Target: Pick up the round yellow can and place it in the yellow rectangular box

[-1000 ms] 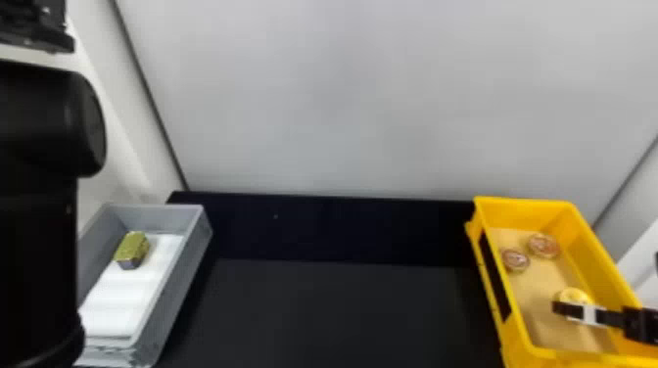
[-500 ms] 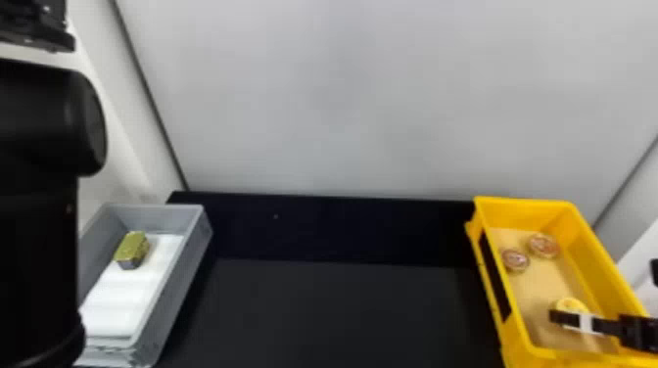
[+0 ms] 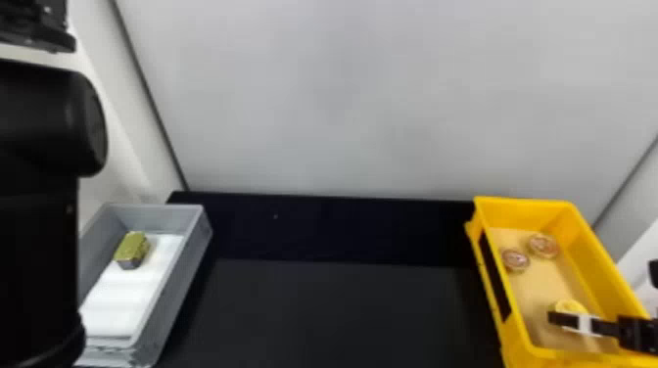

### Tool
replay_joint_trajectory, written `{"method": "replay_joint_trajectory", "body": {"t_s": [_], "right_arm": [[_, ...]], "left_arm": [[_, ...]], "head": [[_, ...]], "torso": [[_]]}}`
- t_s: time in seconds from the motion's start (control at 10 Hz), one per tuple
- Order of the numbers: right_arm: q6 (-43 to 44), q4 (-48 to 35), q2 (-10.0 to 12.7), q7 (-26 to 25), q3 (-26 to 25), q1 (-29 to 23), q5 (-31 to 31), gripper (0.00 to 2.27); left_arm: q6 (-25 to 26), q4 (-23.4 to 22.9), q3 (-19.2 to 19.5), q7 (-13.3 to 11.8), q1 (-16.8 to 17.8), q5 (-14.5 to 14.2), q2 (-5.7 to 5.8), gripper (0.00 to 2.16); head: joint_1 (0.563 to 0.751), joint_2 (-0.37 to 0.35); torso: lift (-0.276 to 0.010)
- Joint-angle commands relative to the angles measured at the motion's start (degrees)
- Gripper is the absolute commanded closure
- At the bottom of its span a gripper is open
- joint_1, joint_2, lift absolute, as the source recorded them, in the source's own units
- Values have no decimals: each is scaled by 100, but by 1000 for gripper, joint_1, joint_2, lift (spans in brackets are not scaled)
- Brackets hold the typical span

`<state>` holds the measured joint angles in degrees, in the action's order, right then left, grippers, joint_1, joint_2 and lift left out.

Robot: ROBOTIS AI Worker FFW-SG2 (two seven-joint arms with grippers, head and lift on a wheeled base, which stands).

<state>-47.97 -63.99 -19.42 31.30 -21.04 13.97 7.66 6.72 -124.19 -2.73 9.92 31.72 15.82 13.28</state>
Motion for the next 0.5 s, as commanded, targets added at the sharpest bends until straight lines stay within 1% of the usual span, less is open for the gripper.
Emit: {"method": "replay_joint_trajectory", "body": {"t_s": [0.0,0.1,0.2,0.4], "right_arm": [[-22,0,0,1,21,0,-10,604],[-40,-8,0,1,30,0,-10,432],[-84,-35,8,-43,39,0,-10,306],[-101,-70,8,-114,47,9,-63,251]], "left_arm": [[-4,0,0,1,0,0,0,265],[-4,0,0,1,0,0,-9,265],[-4,0,9,1,-8,0,-9,266],[-4,0,9,1,-8,0,-9,266]], "head": [[663,54],[663,54],[663,54],[663,54]], "torso": [[-10],[-10],[-10],[-10]]}}
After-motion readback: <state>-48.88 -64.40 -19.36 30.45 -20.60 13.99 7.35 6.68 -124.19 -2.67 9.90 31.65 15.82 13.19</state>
